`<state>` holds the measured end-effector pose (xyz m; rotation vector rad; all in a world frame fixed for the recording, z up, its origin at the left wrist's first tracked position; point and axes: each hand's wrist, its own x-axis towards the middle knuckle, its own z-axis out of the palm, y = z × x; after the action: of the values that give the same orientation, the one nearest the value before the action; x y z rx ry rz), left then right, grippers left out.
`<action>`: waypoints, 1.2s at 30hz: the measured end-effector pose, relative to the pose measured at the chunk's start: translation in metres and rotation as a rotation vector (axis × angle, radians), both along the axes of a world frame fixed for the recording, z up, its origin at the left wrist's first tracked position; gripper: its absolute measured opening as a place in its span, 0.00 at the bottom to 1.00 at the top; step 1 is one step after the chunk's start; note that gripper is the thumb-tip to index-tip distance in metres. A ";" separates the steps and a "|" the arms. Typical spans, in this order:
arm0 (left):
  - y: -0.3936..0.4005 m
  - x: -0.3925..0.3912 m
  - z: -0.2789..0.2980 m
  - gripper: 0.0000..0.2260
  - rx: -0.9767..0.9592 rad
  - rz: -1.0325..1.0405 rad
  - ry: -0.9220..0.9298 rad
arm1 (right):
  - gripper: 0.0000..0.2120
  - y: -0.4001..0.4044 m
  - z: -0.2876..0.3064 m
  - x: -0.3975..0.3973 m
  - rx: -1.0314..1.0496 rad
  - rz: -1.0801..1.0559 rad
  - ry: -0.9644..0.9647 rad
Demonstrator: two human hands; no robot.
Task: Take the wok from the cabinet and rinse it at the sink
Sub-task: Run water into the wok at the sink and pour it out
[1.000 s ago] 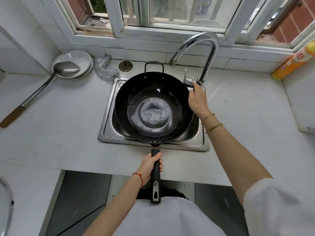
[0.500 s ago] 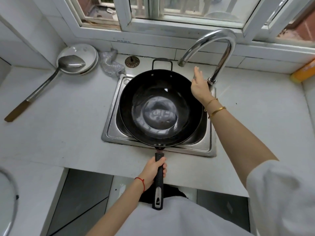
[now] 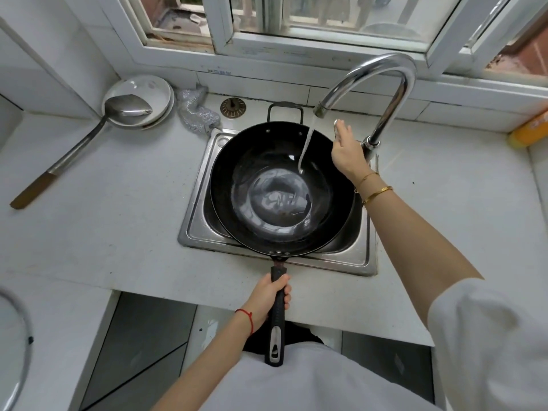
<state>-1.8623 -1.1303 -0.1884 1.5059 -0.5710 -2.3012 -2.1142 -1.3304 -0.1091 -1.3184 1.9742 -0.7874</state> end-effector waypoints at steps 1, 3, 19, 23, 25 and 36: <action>0.000 0.000 0.001 0.03 0.001 0.002 -0.001 | 0.23 0.005 0.000 0.001 -0.038 -0.039 -0.001; 0.001 -0.001 0.003 0.03 0.002 0.006 0.001 | 0.19 0.018 0.002 0.005 -0.111 -0.135 0.027; 0.002 0.013 0.011 0.12 -0.268 -0.192 -0.202 | 0.15 0.215 -0.023 0.137 0.506 0.236 0.125; 0.004 0.020 0.013 0.14 -0.200 -0.196 -0.152 | 0.24 0.228 -0.035 0.163 0.582 0.119 -0.128; 0.004 0.022 0.015 0.15 -0.123 -0.165 -0.114 | 0.22 0.225 -0.041 0.167 0.620 0.011 -0.257; -0.007 0.019 0.024 0.12 -0.067 -0.247 -0.099 | 0.13 0.245 -0.058 0.201 0.431 -0.383 -0.619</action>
<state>-1.8435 -1.1371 -0.1639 1.6029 -0.8972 -2.3678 -1.9131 -1.0856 -0.1671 -0.3807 1.7525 -0.7651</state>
